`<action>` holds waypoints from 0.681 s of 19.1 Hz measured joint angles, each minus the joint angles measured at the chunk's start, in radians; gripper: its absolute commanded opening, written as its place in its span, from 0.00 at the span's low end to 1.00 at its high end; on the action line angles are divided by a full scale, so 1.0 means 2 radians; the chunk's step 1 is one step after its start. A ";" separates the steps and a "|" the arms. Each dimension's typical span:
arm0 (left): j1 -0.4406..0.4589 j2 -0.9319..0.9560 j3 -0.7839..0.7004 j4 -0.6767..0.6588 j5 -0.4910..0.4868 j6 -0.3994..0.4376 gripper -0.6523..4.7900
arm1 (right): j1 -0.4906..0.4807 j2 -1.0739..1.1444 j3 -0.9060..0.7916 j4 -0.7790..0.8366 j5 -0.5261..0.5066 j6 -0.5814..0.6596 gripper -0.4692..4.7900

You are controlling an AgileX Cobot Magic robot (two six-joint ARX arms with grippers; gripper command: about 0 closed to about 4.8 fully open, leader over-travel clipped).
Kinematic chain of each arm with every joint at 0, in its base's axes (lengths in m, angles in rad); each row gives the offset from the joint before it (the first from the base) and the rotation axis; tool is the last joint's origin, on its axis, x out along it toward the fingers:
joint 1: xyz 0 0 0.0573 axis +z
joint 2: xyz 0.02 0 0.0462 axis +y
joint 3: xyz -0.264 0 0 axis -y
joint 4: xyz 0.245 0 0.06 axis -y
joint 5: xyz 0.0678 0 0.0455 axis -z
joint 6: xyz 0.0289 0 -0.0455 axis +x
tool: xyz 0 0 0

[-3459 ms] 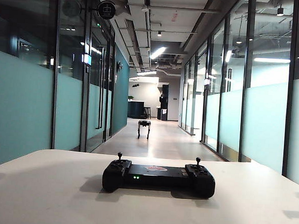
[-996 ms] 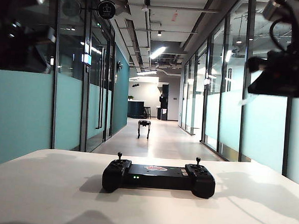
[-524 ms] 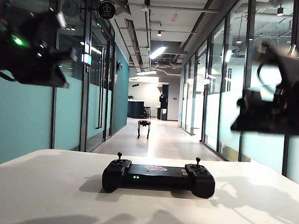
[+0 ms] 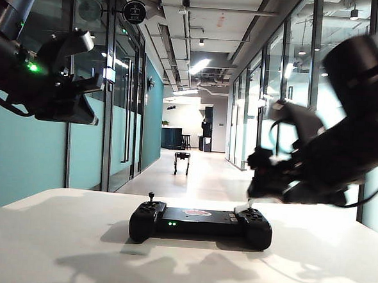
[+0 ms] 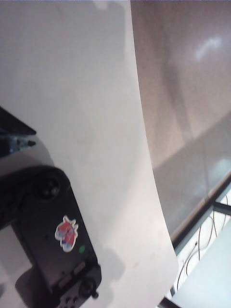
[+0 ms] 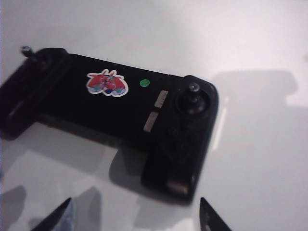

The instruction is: Push the left joystick on the remote control sitting on the white table backward to make the robot dog back up in a straight line until it returns close to you.

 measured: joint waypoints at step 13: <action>0.000 0.000 0.000 0.000 0.013 -0.002 0.11 | -0.002 0.115 0.100 -0.054 0.006 0.002 0.71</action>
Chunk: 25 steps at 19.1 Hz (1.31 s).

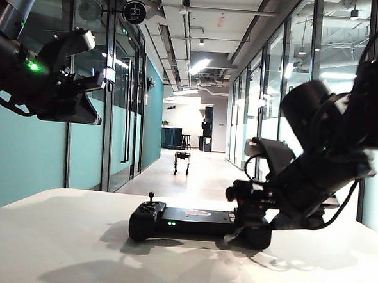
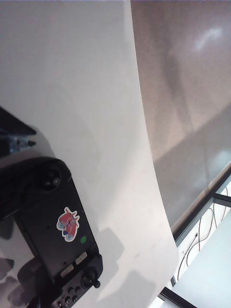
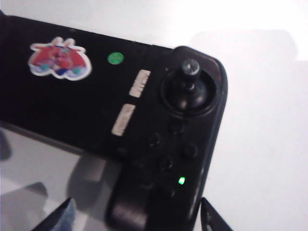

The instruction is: Push the left joystick on the remote control sitting on the white table backward to make the robot dog back up in a straight line until it returns close to you.

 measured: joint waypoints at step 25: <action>0.000 0.000 0.000 -0.006 0.012 0.000 0.11 | 0.000 0.015 0.024 -0.002 0.009 0.001 0.48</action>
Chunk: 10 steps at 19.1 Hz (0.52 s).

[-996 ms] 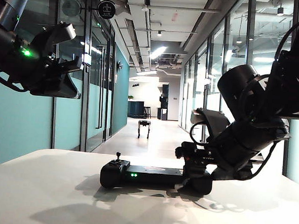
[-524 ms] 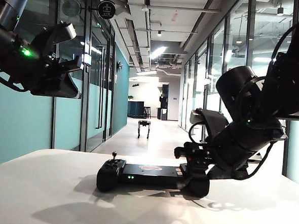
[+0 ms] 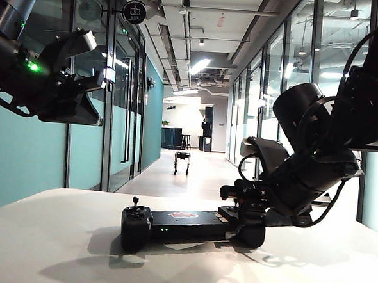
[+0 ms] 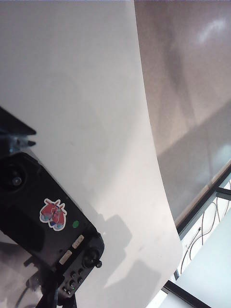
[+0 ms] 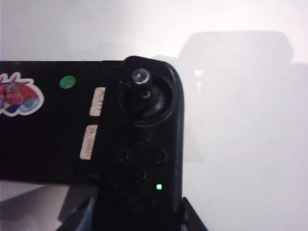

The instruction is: Push the left joystick on the remote control sitting on the white table backward to make the robot dog back up in a straight line until it returns close to you.

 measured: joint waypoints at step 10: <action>-0.001 0.000 0.000 -0.006 0.020 0.000 0.11 | 0.001 0.000 0.000 0.006 0.034 0.010 0.48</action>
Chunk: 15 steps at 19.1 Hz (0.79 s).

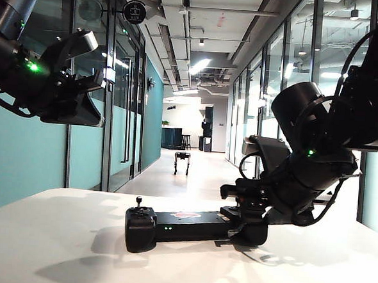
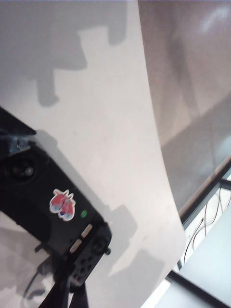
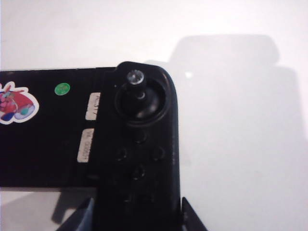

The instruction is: Push the left joystick on the remote control sitting on the white table backward to make the robot dog back up in a straight line until it returns close to you.

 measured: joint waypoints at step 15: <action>-0.002 0.092 0.055 0.030 0.003 0.024 0.11 | 0.000 0.000 0.000 0.007 0.068 0.017 0.46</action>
